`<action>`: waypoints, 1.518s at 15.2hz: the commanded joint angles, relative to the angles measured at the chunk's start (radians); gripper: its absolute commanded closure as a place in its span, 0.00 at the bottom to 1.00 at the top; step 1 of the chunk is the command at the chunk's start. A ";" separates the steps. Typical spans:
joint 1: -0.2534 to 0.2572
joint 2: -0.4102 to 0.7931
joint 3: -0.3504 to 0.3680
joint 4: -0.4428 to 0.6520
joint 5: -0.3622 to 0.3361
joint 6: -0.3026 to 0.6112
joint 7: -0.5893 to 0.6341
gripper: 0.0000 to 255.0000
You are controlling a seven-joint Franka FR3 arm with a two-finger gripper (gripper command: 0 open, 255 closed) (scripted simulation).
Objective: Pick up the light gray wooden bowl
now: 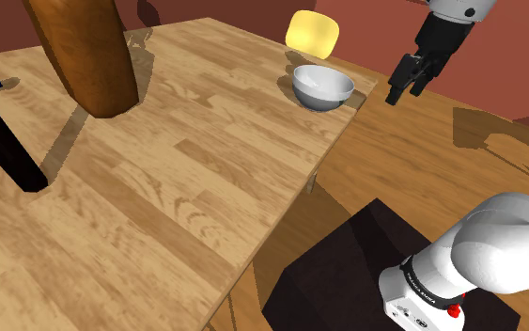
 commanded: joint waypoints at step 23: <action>0.031 0.730 0.113 0.486 -0.033 0.222 0.152 0.00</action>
